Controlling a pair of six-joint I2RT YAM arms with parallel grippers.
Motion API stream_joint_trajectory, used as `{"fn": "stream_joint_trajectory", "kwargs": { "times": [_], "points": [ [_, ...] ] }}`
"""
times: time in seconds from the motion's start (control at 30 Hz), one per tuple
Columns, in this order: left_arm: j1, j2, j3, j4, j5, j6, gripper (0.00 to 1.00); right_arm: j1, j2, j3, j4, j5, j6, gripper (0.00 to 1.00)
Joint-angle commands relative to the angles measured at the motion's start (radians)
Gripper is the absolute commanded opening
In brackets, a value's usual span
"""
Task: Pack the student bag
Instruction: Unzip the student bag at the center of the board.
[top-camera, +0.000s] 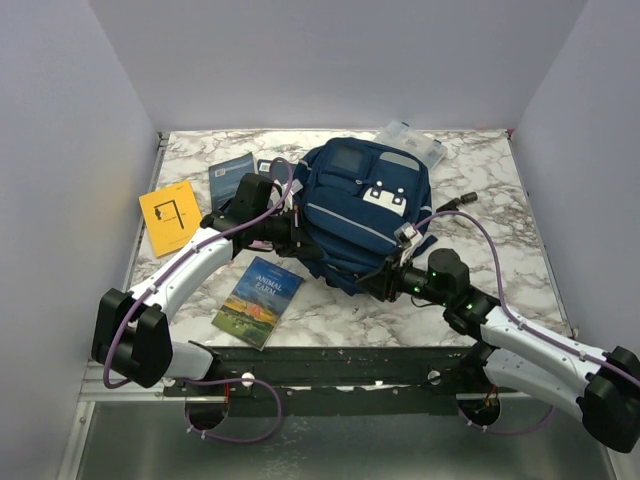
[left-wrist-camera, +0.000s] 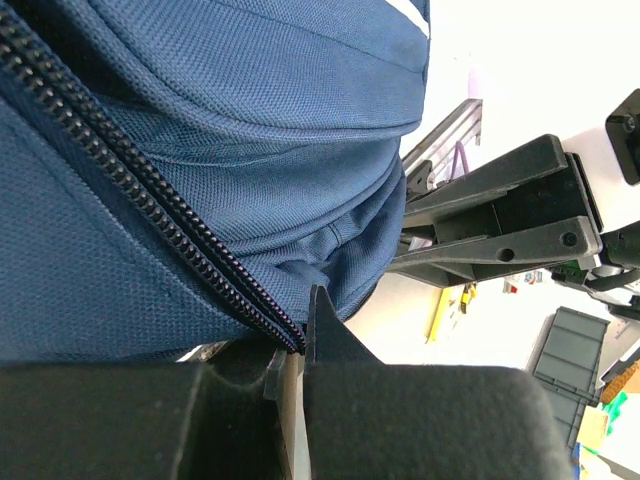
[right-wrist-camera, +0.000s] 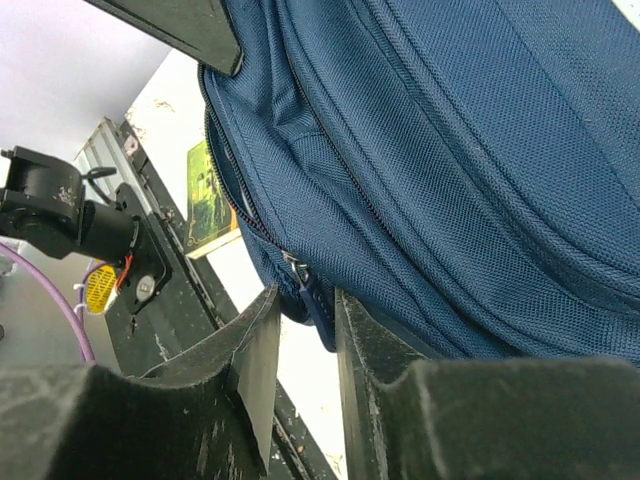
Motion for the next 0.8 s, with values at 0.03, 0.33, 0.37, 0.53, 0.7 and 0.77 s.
{"fn": "stream_joint_trajectory", "kwargs": {
  "times": [0.03, 0.33, 0.37, 0.53, 0.7, 0.77],
  "points": [
    [0.012, -0.04, 0.005, 0.064, 0.1, 0.039, 0.0, -0.003, -0.029, 0.001, 0.006, -0.026, -0.026, 0.24],
    [0.022, -0.063, -0.011, 0.065, 0.09, 0.058, 0.0, -0.003, -0.038, 0.03, -0.072, -0.025, -0.042, 0.01],
    [0.028, -0.061, -0.007, 0.061, 0.088, 0.06, 0.0, -0.003, -0.044, 0.031, -0.087, 0.008, -0.04, 0.01],
    [0.044, -0.049, 0.013, 0.037, 0.075, 0.099, 0.0, -0.003, -0.069, 0.055, -0.193, 0.076, -0.044, 0.01],
    [0.078, -0.037, 0.06, -0.03, 0.058, 0.142, 0.0, -0.003, -0.074, 0.07, -0.244, 0.07, -0.005, 0.01],
    [0.096, -0.041, 0.075, -0.04, 0.057, 0.151, 0.0, -0.003, -0.069, 0.074, -0.25, 0.095, -0.002, 0.01]
  ]
}}
